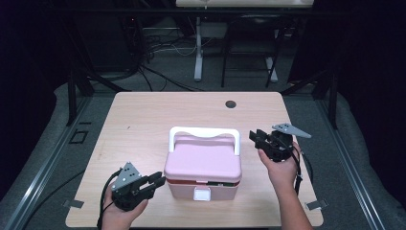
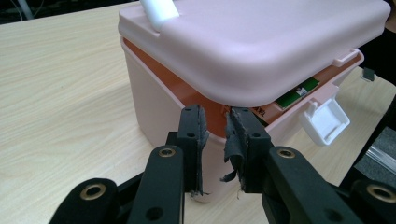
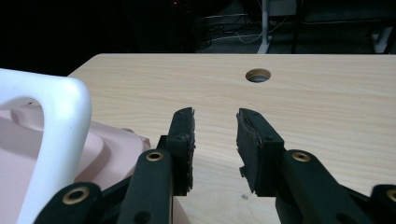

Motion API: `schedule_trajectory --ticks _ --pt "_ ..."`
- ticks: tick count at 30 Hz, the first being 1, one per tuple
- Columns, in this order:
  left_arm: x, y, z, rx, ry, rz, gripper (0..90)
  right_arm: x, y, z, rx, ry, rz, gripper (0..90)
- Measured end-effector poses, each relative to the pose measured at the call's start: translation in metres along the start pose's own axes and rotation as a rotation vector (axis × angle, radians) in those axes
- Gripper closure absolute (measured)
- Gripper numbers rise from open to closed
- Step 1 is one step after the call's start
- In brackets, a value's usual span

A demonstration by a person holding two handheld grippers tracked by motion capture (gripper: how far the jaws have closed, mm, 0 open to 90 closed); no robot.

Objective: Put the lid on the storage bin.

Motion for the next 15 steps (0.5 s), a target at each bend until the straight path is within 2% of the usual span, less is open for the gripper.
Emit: schedule_trajectory --ticks 8,15 --pt "-0.0087 0.0005 0.0009 -0.009 -0.026 -0.008 74.6 -0.0002 -0.0004 -0.0002 0.0 -0.002 0.0 66.6" --pt "-0.01 -0.0039 0.0009 -0.002 -0.004 -0.037 72.8 -0.0001 -0.0008 0.0001 0.001 0.0 -0.001 66.4"
Point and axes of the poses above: each handheld gripper's, and its own axes: z roughly forward along the jaws, x roughly out of its top, y roughly to its right, the point moved 10 cm from there along z, roughly forward along the jaws, and after that the axes turned 15 degrees about z, right-handed, at the moved point
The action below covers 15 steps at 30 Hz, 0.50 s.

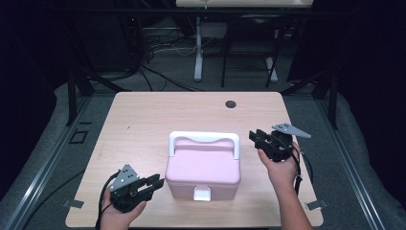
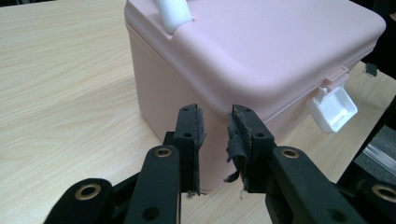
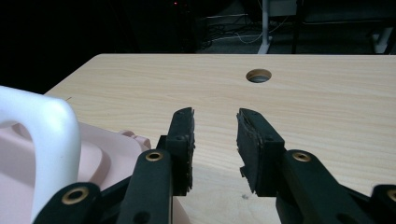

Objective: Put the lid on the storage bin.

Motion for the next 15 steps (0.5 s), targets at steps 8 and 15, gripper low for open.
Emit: schedule_trajectory --ticks 8,15 --pt "-0.001 -0.012 0.007 0.026 0.009 -0.029 68.5 0.0 0.001 0.0 -0.001 0.0 0.003 65.4" --pt "-0.007 -0.029 0.016 0.067 0.006 -0.049 63.4 0.001 0.001 -0.001 -0.001 -0.002 0.003 64.7"
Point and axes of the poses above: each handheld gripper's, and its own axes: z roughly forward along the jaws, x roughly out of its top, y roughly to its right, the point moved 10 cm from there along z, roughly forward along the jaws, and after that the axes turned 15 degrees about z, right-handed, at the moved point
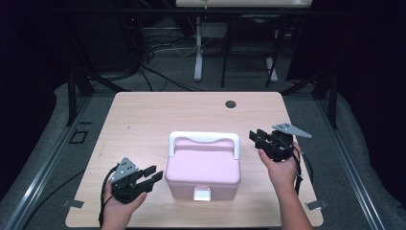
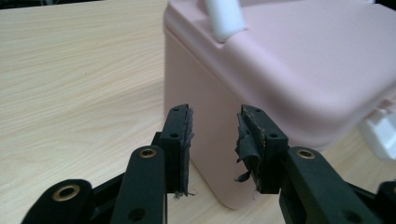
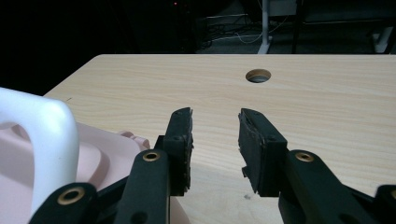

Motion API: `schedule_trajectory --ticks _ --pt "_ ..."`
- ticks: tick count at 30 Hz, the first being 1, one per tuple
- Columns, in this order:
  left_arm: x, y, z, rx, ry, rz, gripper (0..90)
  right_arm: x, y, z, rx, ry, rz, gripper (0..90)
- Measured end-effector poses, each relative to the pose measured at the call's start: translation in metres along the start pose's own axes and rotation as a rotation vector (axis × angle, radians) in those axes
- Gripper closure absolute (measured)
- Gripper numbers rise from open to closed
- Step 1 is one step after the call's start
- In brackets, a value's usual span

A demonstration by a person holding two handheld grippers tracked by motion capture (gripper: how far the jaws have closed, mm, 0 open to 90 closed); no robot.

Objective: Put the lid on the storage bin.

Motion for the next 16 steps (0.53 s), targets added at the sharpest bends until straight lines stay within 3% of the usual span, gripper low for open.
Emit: schedule_trajectory --ticks 8,12,14,16 --pt "-0.019 -0.009 0.005 0.015 -0.013 -0.048 60.0 -0.002 0.002 0.002 -0.003 -0.01 0.004 63.7" --pt "-0.027 -0.009 0.008 0.007 -0.034 -0.048 58.7 0.0 -0.001 0.001 0.009 -0.005 0.006 62.3" --pt "-0.027 -0.009 0.007 0.009 -0.032 -0.044 57.8 0.002 -0.005 -0.004 0.023 -0.009 0.006 61.4" --pt "-0.026 -0.009 0.007 0.011 -0.02 -0.054 56.6 0.008 -0.016 -0.009 0.07 0.021 0.015 59.4"
Point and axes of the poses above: each handheld gripper's, and its own axes: z roughly forward along the jaws, x roughly out of its top, y roughly to its right, the point moved 10 cm from there along z, roughly forward along the jaws, and after that the axes turned 15 degrees about z, right-handed, at the moved point
